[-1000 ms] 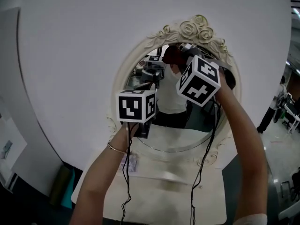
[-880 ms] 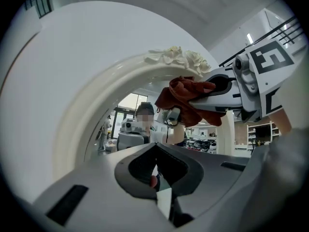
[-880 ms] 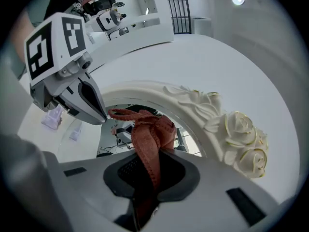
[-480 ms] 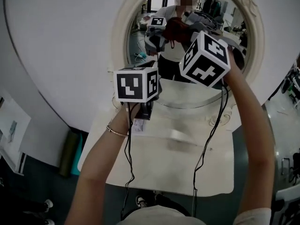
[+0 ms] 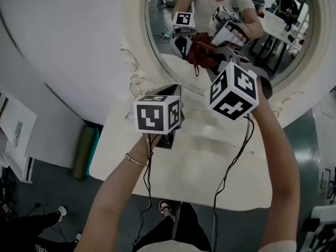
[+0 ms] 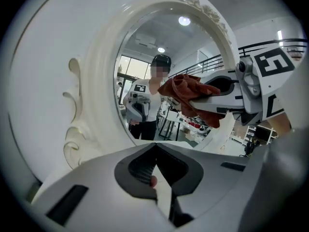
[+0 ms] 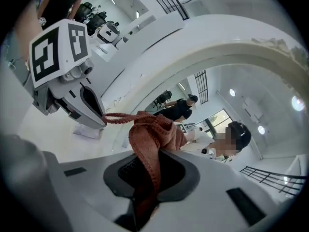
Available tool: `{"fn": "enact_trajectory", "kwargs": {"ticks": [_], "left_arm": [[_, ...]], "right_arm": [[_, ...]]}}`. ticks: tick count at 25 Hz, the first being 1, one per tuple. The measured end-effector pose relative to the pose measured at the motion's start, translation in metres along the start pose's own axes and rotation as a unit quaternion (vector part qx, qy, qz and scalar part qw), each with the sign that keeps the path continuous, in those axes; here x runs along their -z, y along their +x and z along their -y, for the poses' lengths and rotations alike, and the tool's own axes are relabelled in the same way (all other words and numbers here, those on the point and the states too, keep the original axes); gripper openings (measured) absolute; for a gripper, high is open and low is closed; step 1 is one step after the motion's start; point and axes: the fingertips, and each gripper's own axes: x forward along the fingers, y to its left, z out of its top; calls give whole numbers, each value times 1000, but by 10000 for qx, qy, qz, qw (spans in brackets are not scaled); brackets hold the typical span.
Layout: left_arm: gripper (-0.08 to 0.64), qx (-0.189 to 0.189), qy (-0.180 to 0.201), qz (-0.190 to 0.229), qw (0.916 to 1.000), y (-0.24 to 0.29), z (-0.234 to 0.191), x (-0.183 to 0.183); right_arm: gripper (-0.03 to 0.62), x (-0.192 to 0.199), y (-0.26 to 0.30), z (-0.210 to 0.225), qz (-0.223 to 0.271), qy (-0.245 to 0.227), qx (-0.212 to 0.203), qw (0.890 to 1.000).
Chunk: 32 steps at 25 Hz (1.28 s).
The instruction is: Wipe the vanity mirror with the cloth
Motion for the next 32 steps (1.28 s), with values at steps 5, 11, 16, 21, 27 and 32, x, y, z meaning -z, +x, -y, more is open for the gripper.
{"fn": "enact_trajectory", "kwargs": {"ticks": [5,11,16,21,27,32], "left_arm": [[3,16,-74,-336,9994,17,-8,61],[3,-14,-179,-631,9978,31,-11,107],[3,-45,-205,-671,9975,31,-9,109],[3,-17,-159,-464,9988,27,2,66],[3,253,148,235,9993,10,51,-44],[3,491,485,909,9935,-14,97,-134]], "right_arm": [[63,33,39,-67,-40,100,-430,9990],[62,66,73,-131,-152,291,-942,9950],[61,71,75,-140,-131,382,-1070,9934],[63,59,45,-98,-81,286,-910,9954],[63,37,-28,16,-133,-33,-150,9998],[61,25,-92,102,-233,-245,564,9978]]}}
